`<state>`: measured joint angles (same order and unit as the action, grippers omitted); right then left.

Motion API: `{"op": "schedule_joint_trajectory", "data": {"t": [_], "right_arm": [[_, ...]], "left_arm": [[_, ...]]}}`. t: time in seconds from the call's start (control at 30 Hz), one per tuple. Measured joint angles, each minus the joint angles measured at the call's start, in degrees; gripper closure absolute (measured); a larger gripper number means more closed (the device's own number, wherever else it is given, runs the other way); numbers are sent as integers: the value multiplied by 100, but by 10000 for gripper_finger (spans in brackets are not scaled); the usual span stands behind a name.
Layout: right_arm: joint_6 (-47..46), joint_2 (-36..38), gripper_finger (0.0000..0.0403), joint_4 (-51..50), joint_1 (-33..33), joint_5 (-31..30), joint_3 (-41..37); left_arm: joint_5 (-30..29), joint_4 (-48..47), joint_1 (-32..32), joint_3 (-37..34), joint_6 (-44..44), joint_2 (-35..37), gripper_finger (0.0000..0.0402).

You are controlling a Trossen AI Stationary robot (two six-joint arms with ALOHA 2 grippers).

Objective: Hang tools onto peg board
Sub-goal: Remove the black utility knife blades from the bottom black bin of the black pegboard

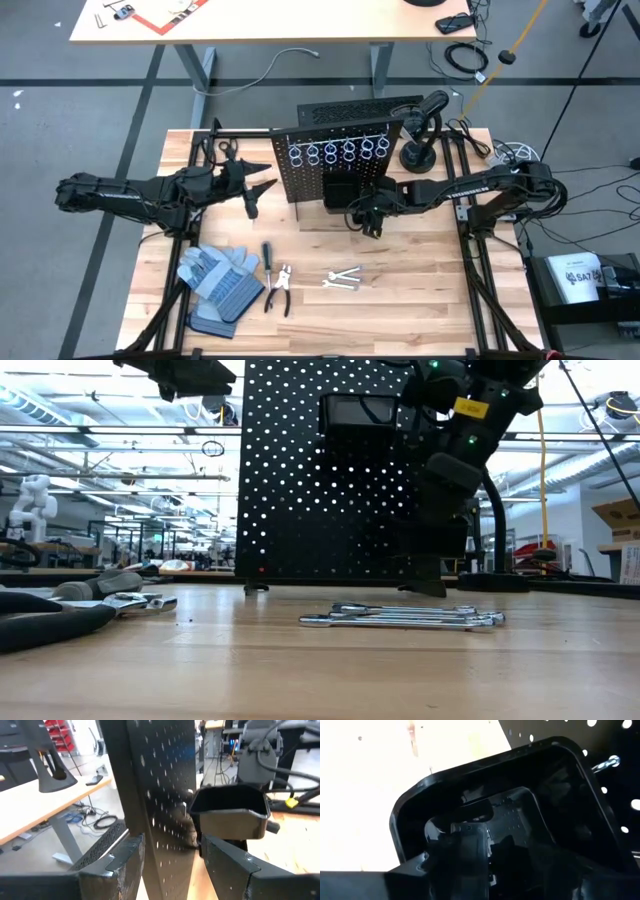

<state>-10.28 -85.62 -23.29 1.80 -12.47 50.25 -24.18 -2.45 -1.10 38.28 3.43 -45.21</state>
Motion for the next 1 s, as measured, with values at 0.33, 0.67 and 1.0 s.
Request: {"op": "schedule_joint_trajectory", "data": {"t": [0.33, 0.67, 1.0], "right_arm": [[178, 29, 168, 100, -26, 38, -5], [838, 434, 167, 71, -164, 77, -5], [1077, 1340, 167, -307, -166, 42, -5]], "left_arm": [[-261, 430, 314, 0, -12, -85, 196], [430, 701, 766, 0, 6, -315, 196], [432, 649, 896, 0, 45, -302, 196]]}}
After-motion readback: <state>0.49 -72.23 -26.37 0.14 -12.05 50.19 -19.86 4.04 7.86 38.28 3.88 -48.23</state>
